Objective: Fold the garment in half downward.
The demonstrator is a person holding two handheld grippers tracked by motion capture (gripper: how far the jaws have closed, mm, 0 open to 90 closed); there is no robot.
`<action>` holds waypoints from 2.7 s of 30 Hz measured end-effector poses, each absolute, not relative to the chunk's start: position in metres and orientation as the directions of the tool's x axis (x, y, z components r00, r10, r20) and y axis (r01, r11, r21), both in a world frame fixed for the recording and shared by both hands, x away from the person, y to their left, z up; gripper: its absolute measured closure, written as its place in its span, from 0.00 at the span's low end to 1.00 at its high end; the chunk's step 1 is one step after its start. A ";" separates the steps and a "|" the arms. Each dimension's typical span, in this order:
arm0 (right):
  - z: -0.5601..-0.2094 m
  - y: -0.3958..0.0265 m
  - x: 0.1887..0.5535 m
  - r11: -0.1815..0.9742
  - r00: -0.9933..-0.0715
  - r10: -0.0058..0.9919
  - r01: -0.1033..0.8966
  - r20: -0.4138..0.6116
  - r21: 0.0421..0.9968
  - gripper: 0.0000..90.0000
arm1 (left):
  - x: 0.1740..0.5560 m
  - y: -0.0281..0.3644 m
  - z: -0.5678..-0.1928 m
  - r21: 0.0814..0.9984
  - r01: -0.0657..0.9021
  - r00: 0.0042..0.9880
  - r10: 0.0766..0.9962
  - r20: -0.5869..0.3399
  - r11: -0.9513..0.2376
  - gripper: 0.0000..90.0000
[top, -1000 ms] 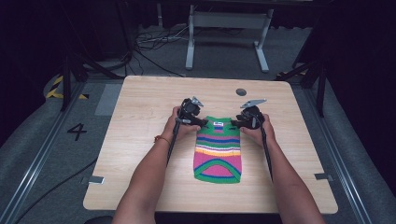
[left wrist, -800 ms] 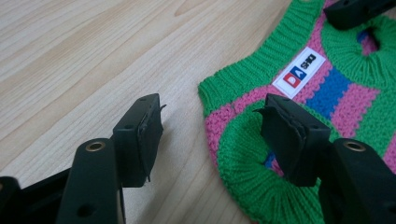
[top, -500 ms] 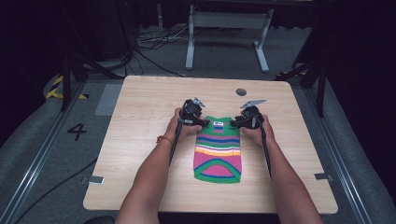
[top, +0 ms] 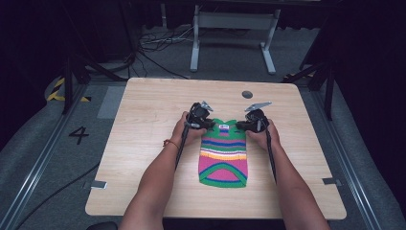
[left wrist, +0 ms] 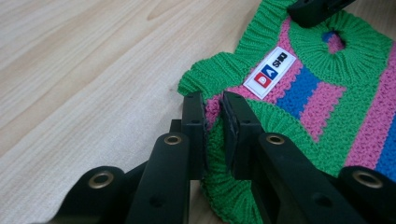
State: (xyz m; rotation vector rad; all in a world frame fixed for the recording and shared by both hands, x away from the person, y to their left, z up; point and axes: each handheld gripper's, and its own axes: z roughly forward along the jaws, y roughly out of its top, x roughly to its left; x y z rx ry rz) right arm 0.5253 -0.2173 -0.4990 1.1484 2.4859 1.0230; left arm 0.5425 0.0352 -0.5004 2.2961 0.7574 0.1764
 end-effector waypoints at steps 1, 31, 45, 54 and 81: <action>-0.499 -0.217 0.526 0.456 -0.673 0.736 0.577 0.079 0.678 0.95 | 0.543 0.034 -0.500 0.661 0.463 0.818 0.572 -0.061 -0.591 0.89; -0.423 -0.219 0.474 0.461 -0.794 0.604 0.276 -0.070 0.844 0.95 | 0.477 0.058 -0.424 0.737 0.110 0.870 0.424 0.254 -0.667 0.89; -0.440 -0.226 0.415 0.509 -0.876 0.476 0.204 -0.076 0.836 0.94 | 0.420 0.076 -0.436 0.701 0.009 0.903 0.307 0.301 -0.713 0.90; -0.452 -0.226 0.390 0.554 -0.906 0.417 0.190 -0.072 0.811 0.94 | 0.399 0.073 -0.454 0.657 -0.011 0.928 0.236 0.287 -0.753 0.90; -0.466 -0.222 0.349 0.637 -0.934 0.352 0.196 -0.055 0.745 0.91 | 0.376 0.088 -0.464 0.666 0.055 0.961 0.221 0.166 -0.744 0.66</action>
